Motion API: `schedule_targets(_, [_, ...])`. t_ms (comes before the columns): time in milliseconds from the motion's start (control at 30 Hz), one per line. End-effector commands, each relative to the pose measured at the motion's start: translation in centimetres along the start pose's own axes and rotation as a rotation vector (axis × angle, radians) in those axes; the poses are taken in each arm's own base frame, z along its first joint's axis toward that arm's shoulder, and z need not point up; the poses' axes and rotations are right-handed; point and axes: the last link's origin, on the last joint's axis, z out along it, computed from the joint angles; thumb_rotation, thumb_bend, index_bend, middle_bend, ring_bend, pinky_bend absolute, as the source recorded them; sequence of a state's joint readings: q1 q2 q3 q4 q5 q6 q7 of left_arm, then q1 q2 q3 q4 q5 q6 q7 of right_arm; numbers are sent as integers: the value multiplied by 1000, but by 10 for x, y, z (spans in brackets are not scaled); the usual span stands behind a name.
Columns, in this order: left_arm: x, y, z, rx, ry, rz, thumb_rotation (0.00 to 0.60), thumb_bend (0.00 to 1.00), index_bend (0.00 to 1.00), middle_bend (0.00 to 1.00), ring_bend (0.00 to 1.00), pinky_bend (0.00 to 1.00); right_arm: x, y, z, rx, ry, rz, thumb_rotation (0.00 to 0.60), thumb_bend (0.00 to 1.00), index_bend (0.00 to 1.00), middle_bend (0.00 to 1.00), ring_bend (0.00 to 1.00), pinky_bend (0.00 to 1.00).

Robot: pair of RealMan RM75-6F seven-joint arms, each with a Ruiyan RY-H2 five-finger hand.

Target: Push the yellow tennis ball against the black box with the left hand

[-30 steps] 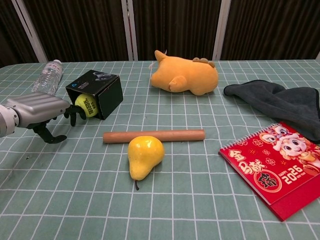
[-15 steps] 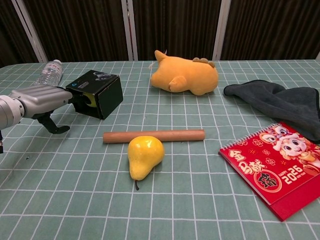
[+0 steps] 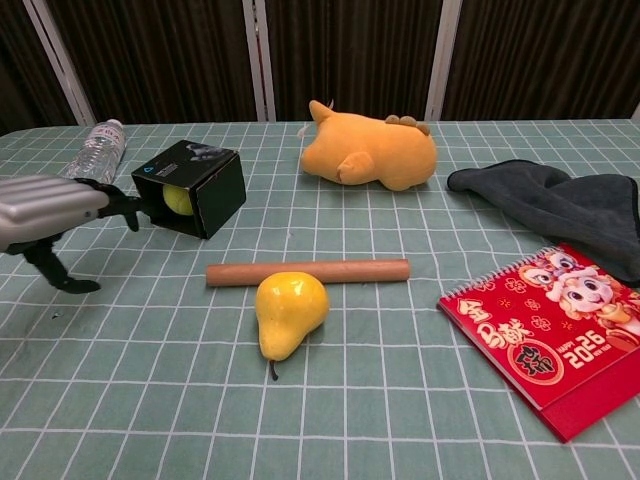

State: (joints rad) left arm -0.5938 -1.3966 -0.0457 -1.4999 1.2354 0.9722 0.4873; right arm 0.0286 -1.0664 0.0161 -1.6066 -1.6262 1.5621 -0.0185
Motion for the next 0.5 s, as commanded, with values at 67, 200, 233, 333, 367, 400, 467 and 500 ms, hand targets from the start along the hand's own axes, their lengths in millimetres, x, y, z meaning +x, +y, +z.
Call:
schedule_targets(67, [3, -15, -72, 67, 63, -32, 600, 107, 74, 159, 50, 14, 1, -1, -1, 6, 28, -28, 600, 367, 0, 0, 0, 0])
schedule_targets(200, [12, -25, -132, 184, 207, -146, 600, 36, 1, 30, 0, 0, 0, -4, -3, 20, 40, -25, 600, 366, 0, 0, 0, 0])
schedule_targets(233, [15, -28, -144, 205, 230, -135, 600, 30, 0, 18, 0, 0, 0, -5, -3, 27, 41, -22, 600, 367, 0, 0, 0, 0])
schedule_targets(333, [22, -34, -167, 256, 311, -130, 600, 25, 0, 0, 0, 0, -1, -5, -3, 36, 33, -20, 600, 367, 0, 0, 0, 0])
schedule_targets(367, [23, -36, -174, 274, 334, -118, 600, 25, 0, 0, 0, 0, -1, -6, -2, 39, 31, -18, 600, 367, 0, 0, 0, 0])
schedule_targets(400, [23, -37, -179, 284, 349, -107, 600, 25, 0, 0, 0, 0, -2, -6, -2, 42, 28, -21, 600, 368, 0, 0, 0, 0])
schedule_targets(467, [25, -39, -184, 295, 373, -105, 600, 24, 0, 0, 0, 0, -3, -7, -1, 45, 22, -25, 600, 367, 0, 0, 0, 0])
schedule_targets(500, [25, -40, -185, 299, 378, -107, 600, 24, 0, 0, 0, 0, -4, -8, 0, 46, 19, -25, 600, 367, 0, 0, 0, 0])
